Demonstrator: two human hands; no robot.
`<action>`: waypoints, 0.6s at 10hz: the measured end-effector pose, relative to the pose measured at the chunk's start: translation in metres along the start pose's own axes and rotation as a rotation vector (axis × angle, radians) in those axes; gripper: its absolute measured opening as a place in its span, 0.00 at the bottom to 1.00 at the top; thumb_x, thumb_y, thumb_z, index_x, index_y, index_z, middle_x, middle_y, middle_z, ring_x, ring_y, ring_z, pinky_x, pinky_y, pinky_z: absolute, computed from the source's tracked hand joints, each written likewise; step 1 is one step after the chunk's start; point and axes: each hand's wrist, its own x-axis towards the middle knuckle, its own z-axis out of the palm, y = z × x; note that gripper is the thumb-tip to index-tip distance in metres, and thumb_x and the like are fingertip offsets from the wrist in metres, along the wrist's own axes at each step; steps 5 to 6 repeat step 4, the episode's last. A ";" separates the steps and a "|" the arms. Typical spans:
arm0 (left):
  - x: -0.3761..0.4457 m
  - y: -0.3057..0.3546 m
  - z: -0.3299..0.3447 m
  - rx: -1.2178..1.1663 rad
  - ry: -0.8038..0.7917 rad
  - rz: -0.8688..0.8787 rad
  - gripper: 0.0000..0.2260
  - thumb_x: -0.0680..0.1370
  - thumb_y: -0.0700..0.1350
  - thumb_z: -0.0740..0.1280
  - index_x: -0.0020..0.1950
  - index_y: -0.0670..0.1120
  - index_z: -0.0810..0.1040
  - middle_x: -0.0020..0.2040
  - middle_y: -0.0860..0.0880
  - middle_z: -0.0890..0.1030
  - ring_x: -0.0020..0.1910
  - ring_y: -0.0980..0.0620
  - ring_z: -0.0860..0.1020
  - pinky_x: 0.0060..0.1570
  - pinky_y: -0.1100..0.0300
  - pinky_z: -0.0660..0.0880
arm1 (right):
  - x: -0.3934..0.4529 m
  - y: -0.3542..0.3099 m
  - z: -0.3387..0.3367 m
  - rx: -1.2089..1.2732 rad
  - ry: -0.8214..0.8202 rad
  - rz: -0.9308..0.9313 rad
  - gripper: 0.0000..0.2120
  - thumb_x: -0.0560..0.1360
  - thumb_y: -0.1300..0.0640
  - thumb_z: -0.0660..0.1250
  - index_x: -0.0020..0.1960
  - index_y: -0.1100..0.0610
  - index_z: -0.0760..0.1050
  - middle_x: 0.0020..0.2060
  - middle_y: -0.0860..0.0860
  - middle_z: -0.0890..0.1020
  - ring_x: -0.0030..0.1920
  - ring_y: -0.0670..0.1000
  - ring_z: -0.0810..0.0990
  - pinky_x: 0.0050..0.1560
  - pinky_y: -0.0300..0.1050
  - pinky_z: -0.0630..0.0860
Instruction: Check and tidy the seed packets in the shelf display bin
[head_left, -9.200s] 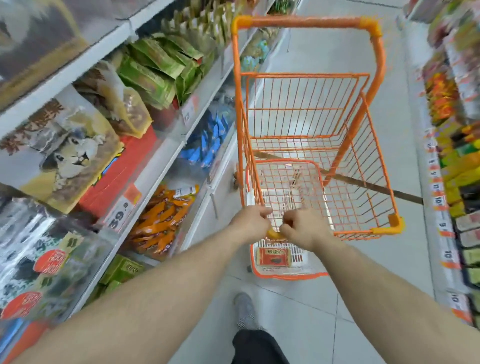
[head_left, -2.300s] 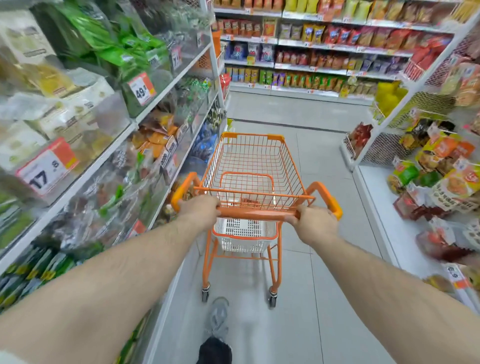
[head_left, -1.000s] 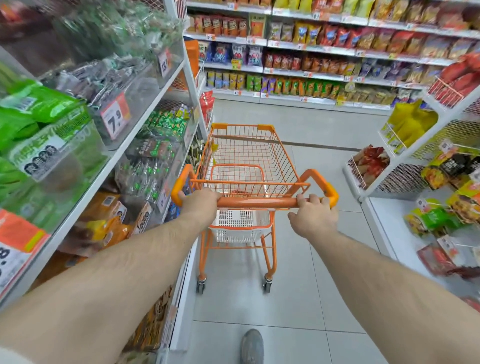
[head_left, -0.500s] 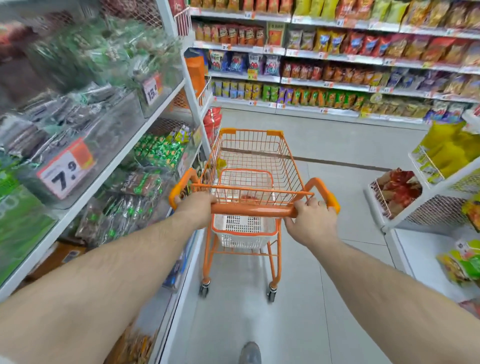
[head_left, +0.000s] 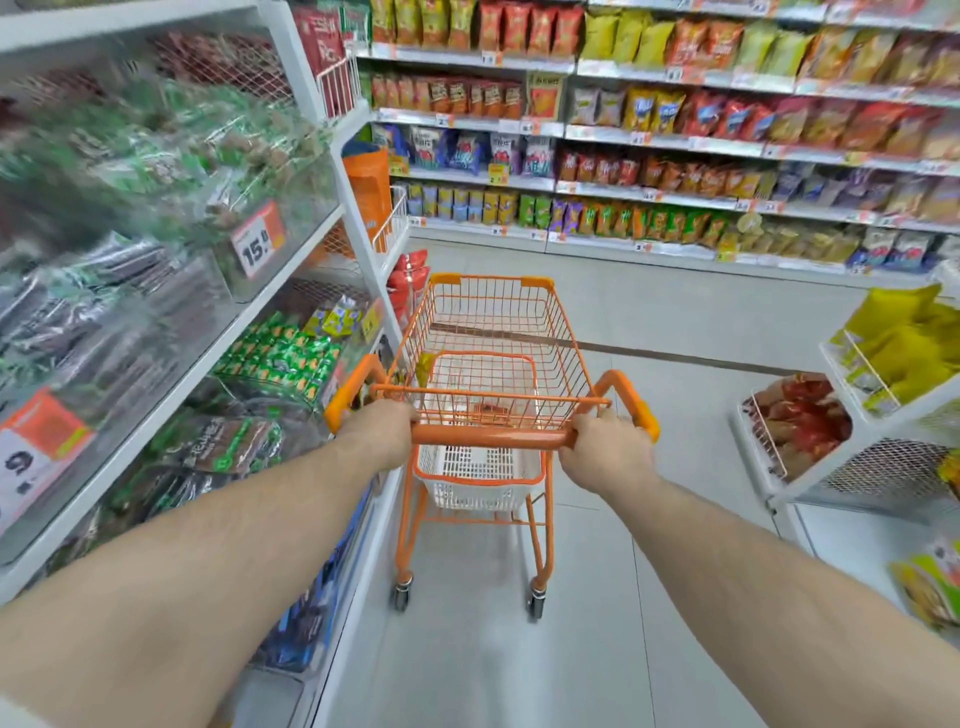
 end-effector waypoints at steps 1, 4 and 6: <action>0.007 0.002 -0.009 0.039 -0.050 0.006 0.16 0.75 0.39 0.59 0.59 0.54 0.78 0.51 0.49 0.79 0.47 0.46 0.77 0.52 0.46 0.78 | 0.012 -0.005 -0.010 -0.014 -0.053 0.029 0.16 0.76 0.47 0.58 0.62 0.48 0.74 0.58 0.52 0.79 0.59 0.55 0.77 0.59 0.51 0.74; 0.017 0.036 -0.072 0.037 -0.031 0.171 0.17 0.76 0.49 0.64 0.65 0.52 0.76 0.63 0.50 0.78 0.58 0.47 0.77 0.56 0.52 0.77 | 0.047 -0.014 -0.088 0.171 -0.157 0.044 0.11 0.69 0.47 0.63 0.44 0.53 0.77 0.41 0.49 0.82 0.43 0.52 0.80 0.47 0.45 0.77; 0.017 0.036 -0.072 0.037 -0.031 0.171 0.17 0.76 0.49 0.64 0.65 0.52 0.76 0.63 0.50 0.78 0.58 0.47 0.77 0.56 0.52 0.77 | 0.047 -0.014 -0.088 0.171 -0.157 0.044 0.11 0.69 0.47 0.63 0.44 0.53 0.77 0.41 0.49 0.82 0.43 0.52 0.80 0.47 0.45 0.77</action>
